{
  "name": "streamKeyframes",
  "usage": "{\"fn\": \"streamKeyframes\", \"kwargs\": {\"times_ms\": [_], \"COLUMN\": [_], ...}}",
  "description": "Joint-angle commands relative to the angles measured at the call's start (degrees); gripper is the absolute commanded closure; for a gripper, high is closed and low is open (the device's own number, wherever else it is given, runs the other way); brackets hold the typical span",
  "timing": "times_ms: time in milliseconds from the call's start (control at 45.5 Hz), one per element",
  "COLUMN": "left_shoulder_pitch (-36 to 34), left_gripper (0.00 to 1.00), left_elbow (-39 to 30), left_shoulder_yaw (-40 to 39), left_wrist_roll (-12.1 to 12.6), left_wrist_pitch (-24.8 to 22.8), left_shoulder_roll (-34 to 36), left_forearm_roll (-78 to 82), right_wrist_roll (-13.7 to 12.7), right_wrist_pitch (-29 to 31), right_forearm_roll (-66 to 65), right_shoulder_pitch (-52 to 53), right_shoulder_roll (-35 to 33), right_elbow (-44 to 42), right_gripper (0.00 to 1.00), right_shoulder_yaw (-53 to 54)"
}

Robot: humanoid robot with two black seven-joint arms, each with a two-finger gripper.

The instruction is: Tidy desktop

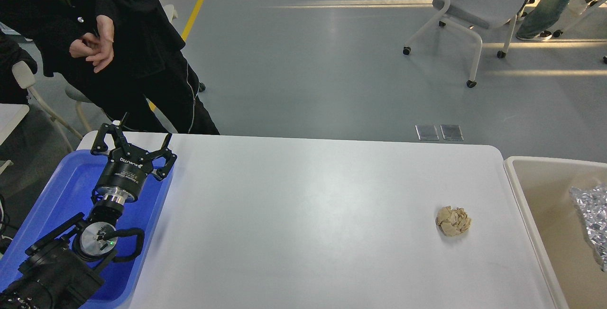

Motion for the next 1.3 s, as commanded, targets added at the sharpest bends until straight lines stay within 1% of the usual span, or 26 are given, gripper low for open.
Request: {"fn": "streamKeyframes", "kwargs": {"times_ms": [0, 176, 505, 703, 790, 856, 944, 966, 1032, 1098, 1164, 1273], "left_shoulder_pitch": [-0.02, -0.02, -0.02, -0.02, -0.02, -0.02, -0.02, -0.02, -0.02, -0.02, -0.02, -0.02], "left_gripper": [0.00, 0.00, 0.00, 0.00, 0.00, 0.00, 0.00, 0.00, 0.00, 0.00, 0.00, 0.00], "left_elbow": [0.00, 0.00, 0.00, 0.00, 0.00, 0.00, 0.00, 0.00, 0.00, 0.00, 0.00, 0.00], "left_shoulder_yaw": [0.00, 0.00, 0.00, 0.00, 0.00, 0.00, 0.00, 0.00, 0.00, 0.00, 0.00, 0.00], "left_wrist_roll": [0.00, 0.00, 0.00, 0.00, 0.00, 0.00, 0.00, 0.00, 0.00, 0.00, 0.00, 0.00], "left_wrist_pitch": [-0.03, -0.03, -0.03, -0.03, -0.03, -0.03, -0.03, -0.03, -0.03, -0.03, -0.03, -0.03], "left_shoulder_roll": [0.00, 0.00, 0.00, 0.00, 0.00, 0.00, 0.00, 0.00, 0.00, 0.00, 0.00, 0.00], "left_forearm_roll": [0.00, 0.00, 0.00, 0.00, 0.00, 0.09, 0.09, 0.00, 0.09, 0.09, 0.09, 0.09], "right_wrist_roll": [-0.03, -0.03, 0.14, 0.14, 0.76, 2.42, 6.02, 6.55, 7.26, 7.87, 9.10, 11.74], "right_wrist_pitch": [-2.22, -2.83, -3.19, -2.57, -1.34, 2.42, 12.17, 14.20, 19.39, 23.78, 26.25, 26.17], "right_forearm_roll": [0.11, 0.02, -1.03, -1.03, 0.11, 0.20, 0.20, 0.20, 0.20, 0.20, 0.20, 0.11], "right_shoulder_pitch": [0.22, 2.51, 1.80, 3.12, 3.47, 4.44, 7.07, 7.60, 8.75, 8.92, 9.19, 9.54], "right_shoulder_roll": [0.16, -0.19, -0.37, 0.07, -0.37, -0.98, -3.09, -3.44, -4.76, -6.51, -8.18, -13.02], "right_elbow": [-0.17, -0.26, -1.57, -1.84, -1.31, -1.23, -1.31, -1.31, -1.14, 0.35, 4.38, 15.54], "right_gripper": [0.01, 0.00, 0.00, 0.00, 0.00, 0.00, 0.00, 0.00, 0.00, 0.00, 0.00, 0.00], "right_shoulder_yaw": [1.34, 1.26, 0.12, -0.06, 1.96, 3.80, 8.28, 9.59, 13.11, 14.17, 14.97, 19.44]}}
